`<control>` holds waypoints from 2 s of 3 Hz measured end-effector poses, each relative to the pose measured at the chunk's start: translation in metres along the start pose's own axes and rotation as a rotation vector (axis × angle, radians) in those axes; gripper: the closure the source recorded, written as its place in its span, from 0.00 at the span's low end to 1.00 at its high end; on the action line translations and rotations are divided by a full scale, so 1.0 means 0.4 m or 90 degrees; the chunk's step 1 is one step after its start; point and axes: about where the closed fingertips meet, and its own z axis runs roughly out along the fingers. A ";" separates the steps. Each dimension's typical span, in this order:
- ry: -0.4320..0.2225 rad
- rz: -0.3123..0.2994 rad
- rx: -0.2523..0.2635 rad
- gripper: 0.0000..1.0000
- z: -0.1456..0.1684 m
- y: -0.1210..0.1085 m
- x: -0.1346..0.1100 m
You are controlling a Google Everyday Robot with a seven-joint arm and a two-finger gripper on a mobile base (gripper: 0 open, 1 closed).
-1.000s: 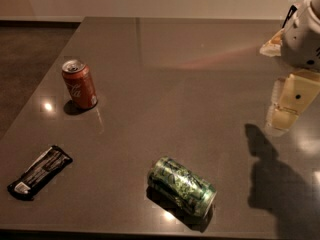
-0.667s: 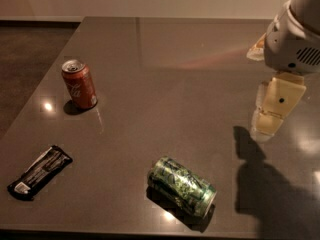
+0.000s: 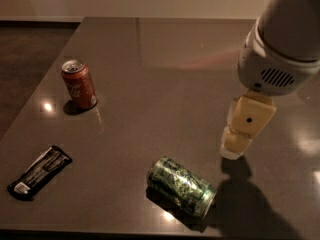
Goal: Place green can upright
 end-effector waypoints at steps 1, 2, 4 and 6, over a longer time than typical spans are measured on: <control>-0.003 0.045 0.001 0.00 0.010 0.044 -0.013; -0.021 0.066 -0.024 0.00 0.020 0.085 -0.030; -0.043 0.079 -0.035 0.00 0.005 0.127 -0.066; -0.032 0.102 -0.047 0.00 0.051 0.205 -0.089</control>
Offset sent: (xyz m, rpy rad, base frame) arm -0.0382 0.0324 -0.0339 0.1272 0.1153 -0.1199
